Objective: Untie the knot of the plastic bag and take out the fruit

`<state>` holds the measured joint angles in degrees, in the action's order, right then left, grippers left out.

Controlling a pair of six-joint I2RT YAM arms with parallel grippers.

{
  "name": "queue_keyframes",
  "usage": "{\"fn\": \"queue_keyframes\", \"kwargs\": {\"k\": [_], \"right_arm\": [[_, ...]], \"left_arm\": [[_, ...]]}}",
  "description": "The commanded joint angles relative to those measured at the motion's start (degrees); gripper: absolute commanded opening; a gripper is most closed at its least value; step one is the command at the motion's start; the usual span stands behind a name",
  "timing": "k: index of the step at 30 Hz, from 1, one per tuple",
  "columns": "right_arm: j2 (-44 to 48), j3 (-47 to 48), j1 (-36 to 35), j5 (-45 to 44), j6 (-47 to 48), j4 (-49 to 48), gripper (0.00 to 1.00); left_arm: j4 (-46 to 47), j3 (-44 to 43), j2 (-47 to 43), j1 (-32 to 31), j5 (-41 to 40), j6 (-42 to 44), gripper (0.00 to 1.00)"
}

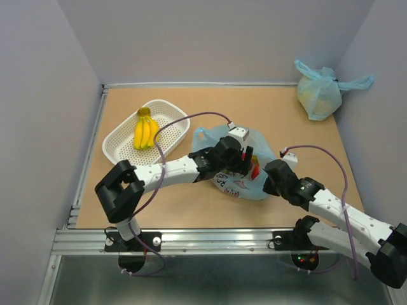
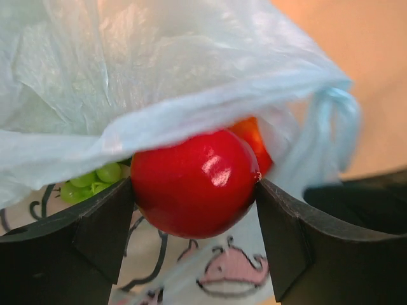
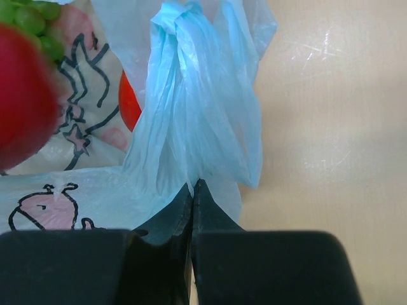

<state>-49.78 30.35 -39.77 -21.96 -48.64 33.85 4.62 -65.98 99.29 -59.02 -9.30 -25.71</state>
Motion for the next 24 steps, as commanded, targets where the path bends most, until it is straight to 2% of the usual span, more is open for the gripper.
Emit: {"fn": "queue_keyframes", "kwargs": {"k": [1, 4, 7, 10, 12, 13, 15, 16, 19, 23, 24], "right_arm": [[-0.8, 3.1, 0.0, -4.9, 1.0, -1.9, 0.01], [-2.2, 3.6, 0.1, -5.1, 1.1, -1.9, 0.01], [-3.0, 3.8, 0.0, -5.0, 1.0, -1.9, 0.0], [-3.1, 3.9, 0.0, -5.0, 0.9, -2.0, 0.01], [-2.8, 4.1, 0.0, -5.0, 0.9, -2.0, 0.0], [-2.7, 4.1, 0.0, -4.9, 1.0, -1.9, 0.01], [-2.1, 4.1, 0.0, -4.7, 0.9, -2.0, 0.01], [-1.9, 3.9, 0.0, -4.5, 1.0, -1.9, 0.0], [-0.8, 3.5, 0.0, -4.1, 1.1, -1.9, 0.0], [0.0, 3.1, 0.0, -3.7, 1.1, -1.9, 0.0], [0.0, 3.1, 0.0, -3.5, 1.2, -1.9, 0.01]], "left_arm": [[-1.8, 1.7, -9.5, 0.2, 8.2, 8.8, 0.0], [-1.6, 3.6, -15.7, 1.5, 14.6, 11.3, 0.0], [-0.3, 3.8, -22.2, 5.5, 24.7, 12.7, 0.0], [-0.4, 3.0, -24.8, 11.9, 28.4, 11.1, 0.0], [-0.6, 3.3, -27.3, 16.1, 27.5, 10.2, 0.0], [-0.8, 3.7, -28.0, 20.5, 24.1, 9.5, 0.0], [-2.8, 3.8, -29.2, 24.6, 17.7, 8.5, 0.0], [-3.4, 3.9, -29.6, 29.4, 15.9, 6.3, 0.0], [-4.3, 5.1, -29.8, 38.1, 10.0, 2.4, 0.0], [-1.6, 5.7, -24.5, 45.2, 7.5, -0.1, 0.0], [-0.5, 5.3, -22.9, 45.9, 7.5, 0.0, 0.03]]}}
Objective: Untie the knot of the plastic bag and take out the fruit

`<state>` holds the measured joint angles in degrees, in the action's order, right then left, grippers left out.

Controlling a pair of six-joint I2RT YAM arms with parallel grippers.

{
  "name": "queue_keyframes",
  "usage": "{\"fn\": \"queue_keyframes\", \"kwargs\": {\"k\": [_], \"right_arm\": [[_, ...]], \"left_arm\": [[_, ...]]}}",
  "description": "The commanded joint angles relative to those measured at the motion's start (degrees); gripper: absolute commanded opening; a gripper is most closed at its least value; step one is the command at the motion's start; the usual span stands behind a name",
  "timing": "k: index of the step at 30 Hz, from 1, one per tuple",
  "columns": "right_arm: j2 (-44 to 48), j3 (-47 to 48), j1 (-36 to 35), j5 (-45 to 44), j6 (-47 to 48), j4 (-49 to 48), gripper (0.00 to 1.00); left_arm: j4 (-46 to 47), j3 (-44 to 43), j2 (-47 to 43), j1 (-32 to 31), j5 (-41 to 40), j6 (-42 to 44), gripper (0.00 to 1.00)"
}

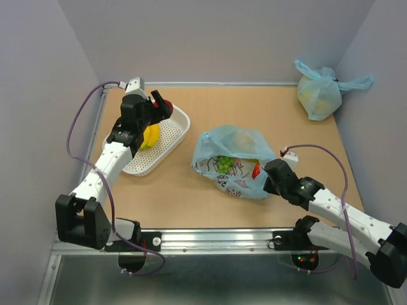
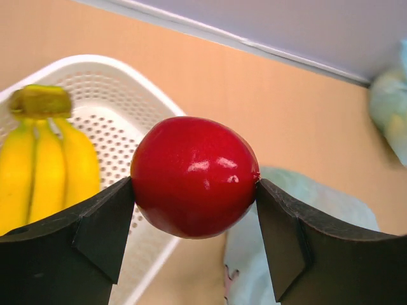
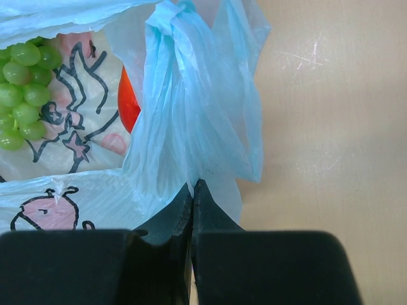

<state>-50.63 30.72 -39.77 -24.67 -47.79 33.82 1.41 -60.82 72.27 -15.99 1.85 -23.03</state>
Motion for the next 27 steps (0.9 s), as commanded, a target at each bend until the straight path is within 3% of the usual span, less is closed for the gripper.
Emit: {"fn": "queue_keyframes", "kwargs": {"k": [1, 3, 5, 6, 9, 20, 27], "right_arm": [[0.8, 2.8, 0.0, -0.7, 0.4, -1.9, 0.0], [0.6, 3.2, 0.0, -0.5, 0.9, -1.9, 0.0], [0.3, 3.7, 0.0, -0.2, 1.6, -1.9, 0.01], [0.3, 3.8, 0.0, -0.1, 1.6, -1.9, 0.01], [0.0, 4.3, 0.0, 0.7, 1.9, -2.0, 0.01], [-2.5, 5.3, 0.0, 0.4, 4.4, -2.7, 0.01], [-4.9, 6.0, 0.0, 0.4, 6.4, -3.8, 0.01]], "left_arm": [[3.2, -0.9, 5.7, 3.5, -3.6, -2.7, 0.05], [3.8, -2.5, 10.4, 5.2, -2.5, -3.3, 0.09], [4.6, -4.7, 14.2, 5.7, -2.6, -3.2, 0.26], [4.8, -5.3, 15.3, 6.0, -3.1, -3.2, 0.44], [4.3, -7.6, 18.3, 6.5, -4.0, -3.3, 0.73], [1.3, -3.8, 10.6, 6.4, -6.3, -0.5, 0.95], [-0.4, 0.5, 3.5, 6.3, -6.1, 2.3, 0.97]]}}
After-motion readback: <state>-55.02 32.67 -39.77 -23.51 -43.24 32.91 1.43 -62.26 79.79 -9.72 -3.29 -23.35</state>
